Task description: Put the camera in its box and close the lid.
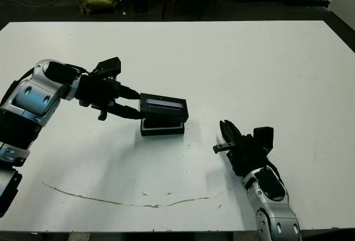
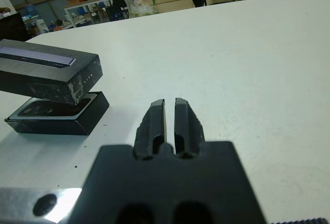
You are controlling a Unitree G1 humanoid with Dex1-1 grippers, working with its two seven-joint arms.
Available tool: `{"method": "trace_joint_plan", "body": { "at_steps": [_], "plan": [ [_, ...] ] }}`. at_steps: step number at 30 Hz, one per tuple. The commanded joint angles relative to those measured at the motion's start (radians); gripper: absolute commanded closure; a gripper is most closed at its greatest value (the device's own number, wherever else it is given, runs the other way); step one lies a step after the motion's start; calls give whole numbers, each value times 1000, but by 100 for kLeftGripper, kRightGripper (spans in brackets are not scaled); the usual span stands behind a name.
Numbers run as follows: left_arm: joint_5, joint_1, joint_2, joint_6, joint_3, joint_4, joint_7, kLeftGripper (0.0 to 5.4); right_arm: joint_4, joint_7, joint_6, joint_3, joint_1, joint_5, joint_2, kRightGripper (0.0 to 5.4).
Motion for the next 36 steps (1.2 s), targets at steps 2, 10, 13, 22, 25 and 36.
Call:
{"method": "trace_joint_plan", "body": {
  "at_steps": [2,10,13,22,25,36],
  "plan": [
    [-3,11,-4,25,-14,-12,-7,350,21,17,0,-8,9,15,-4,540],
    [1,23,-10,-19,-34,-10,-13,350,5,2,2,0,16,-14,-11,540],
    [4,25,-7,-3,-42,-11,-9,350,10,4,1,-2,15,-11,-6,540],
    [23,35,5,-13,-49,-10,-2,350,23,16,-11,-7,13,6,0,540],
    [33,37,8,-10,-49,-10,3,350,18,11,-2,-5,14,1,-3,540],
    [55,43,11,-33,-47,-4,16,350,29,22,-10,-10,16,18,5,540]
  ]
}}
